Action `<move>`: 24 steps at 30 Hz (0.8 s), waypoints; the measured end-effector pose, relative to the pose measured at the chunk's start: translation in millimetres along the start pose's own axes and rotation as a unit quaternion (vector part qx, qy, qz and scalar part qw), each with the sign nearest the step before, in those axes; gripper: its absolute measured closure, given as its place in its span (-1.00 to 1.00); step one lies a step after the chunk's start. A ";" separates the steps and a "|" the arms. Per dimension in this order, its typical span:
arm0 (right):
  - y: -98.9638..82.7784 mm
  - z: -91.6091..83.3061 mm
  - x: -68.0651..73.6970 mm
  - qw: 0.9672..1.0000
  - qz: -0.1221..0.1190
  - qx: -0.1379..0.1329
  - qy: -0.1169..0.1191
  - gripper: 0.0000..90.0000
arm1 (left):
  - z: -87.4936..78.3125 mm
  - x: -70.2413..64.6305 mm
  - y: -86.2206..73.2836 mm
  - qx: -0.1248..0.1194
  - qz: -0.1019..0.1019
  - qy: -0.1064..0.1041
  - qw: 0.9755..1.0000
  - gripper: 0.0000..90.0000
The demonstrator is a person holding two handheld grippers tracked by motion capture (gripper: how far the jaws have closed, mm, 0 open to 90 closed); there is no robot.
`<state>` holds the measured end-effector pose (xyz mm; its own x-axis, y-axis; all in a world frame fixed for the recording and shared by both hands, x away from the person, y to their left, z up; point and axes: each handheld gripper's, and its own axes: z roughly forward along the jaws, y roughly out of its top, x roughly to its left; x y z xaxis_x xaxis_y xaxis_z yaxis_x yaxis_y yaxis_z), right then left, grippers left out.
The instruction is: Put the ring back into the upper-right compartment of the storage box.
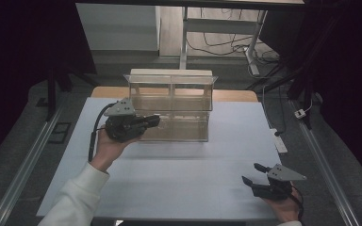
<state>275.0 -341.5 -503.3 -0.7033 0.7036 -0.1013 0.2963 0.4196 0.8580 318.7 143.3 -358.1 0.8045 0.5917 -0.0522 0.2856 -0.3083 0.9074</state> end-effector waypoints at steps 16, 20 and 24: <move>-0.1 2.1 1.2 1.000 -0.004 0.003 0.005 -0.34 | 13.2 2.4 10.7 0.000 -0.003 -0.003 1.000 0.91; -0.2 1.3 0.7 1.000 -0.003 0.003 0.003 -0.34 | 19.9 4.1 15.7 -0.001 -0.004 -0.008 1.000 0.91; -0.4 1.9 0.8 1.000 -0.003 0.002 0.005 -0.34 | 25.2 5.7 19.8 0.002 -0.003 -0.005 1.000 0.91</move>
<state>275.6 -340.0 -504.6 -0.7119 0.6951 -0.1001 0.2951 0.4254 0.8556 342.0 121.7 -351.0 0.8083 0.5855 -0.0620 0.2923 -0.3077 0.9055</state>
